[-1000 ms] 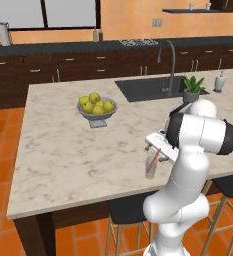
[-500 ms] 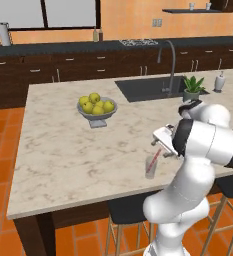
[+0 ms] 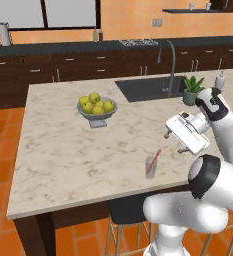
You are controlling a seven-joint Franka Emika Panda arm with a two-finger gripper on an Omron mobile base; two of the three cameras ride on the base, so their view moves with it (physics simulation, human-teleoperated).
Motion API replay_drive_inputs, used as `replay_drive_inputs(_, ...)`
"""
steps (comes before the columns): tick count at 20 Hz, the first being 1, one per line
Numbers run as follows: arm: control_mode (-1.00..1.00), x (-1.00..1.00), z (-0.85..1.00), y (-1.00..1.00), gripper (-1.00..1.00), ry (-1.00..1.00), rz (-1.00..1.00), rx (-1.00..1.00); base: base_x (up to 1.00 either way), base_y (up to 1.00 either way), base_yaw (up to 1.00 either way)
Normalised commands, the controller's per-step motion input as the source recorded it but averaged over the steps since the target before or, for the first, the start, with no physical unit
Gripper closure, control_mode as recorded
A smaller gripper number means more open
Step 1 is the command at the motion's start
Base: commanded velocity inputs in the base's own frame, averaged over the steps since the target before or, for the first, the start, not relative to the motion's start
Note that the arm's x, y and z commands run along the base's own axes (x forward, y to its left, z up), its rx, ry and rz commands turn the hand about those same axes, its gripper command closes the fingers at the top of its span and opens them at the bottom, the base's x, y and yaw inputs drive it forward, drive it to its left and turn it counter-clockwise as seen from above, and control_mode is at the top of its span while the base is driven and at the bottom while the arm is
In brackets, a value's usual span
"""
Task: Take a straw from the drawer in front and place it inside the glass cup on the dining counter.
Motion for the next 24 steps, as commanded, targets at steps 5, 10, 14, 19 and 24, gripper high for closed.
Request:
replay_drive_inputs(5,-1.0,-0.79,0.79,0.49,-1.0,-0.5,0.0,-0.27,0.0,0.0,0.0)
replay_drive_inputs(10,-1.0,-0.61,0.52,0.86,-1.0,-0.35,0.06,-0.27,0.0,0.0,0.0)
replay_drive_inputs(14,-1.0,-0.53,0.14,1.0,-1.0,-0.17,0.07,-0.3,0.0,0.0,0.0)
replay_drive_inputs(19,-1.0,-0.35,-0.02,1.0,-1.0,-0.05,0.06,-0.31,0.0,0.0,0.0)
replay_drive_inputs(24,-1.0,-0.28,-0.18,0.94,-1.0,-0.02,0.05,-0.34,0.0,0.0,0.0)
